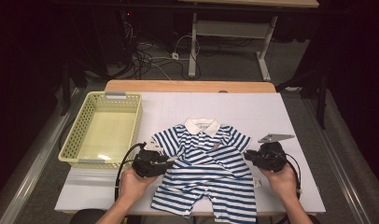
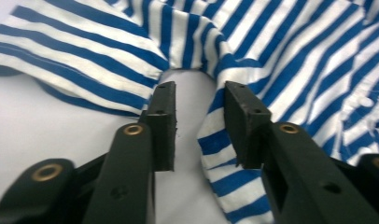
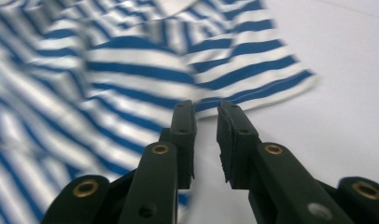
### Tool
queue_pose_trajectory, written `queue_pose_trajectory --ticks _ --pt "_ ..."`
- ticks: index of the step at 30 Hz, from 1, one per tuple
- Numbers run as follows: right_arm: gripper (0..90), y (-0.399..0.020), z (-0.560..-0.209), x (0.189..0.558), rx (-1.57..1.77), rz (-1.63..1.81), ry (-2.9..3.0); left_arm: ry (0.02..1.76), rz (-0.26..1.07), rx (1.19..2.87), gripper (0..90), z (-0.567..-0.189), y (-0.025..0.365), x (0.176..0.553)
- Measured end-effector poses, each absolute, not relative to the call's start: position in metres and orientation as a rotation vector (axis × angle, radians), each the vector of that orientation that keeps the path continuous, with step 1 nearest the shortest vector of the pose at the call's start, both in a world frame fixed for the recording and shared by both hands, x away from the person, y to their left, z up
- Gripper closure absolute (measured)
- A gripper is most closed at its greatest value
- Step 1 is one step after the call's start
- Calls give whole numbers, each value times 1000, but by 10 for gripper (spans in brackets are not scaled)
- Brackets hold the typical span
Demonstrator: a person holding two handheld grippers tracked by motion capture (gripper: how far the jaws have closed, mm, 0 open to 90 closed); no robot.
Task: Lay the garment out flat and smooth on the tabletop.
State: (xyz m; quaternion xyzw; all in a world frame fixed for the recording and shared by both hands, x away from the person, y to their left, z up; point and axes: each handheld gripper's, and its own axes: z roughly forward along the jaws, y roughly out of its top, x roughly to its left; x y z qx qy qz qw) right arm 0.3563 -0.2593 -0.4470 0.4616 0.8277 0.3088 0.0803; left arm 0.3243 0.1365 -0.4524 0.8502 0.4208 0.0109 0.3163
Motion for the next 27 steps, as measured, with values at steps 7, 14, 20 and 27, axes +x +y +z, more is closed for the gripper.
queue_pose_trajectory --ticks 7,14,20,27 --pt "684 -256 -466 385 1481 839 2450 1137 80 2198 544 -454 142 330" --pt "644 -251 -477 403 1519 770 2433 1177 85 2195 515 -458 145 335" --pt "873 -244 -475 407 1459 724 2474 1190 86 2217 513 -464 140 339" --pt "900 -257 -470 418 1463 671 2412 1204 87 2214 513 -467 141 344"
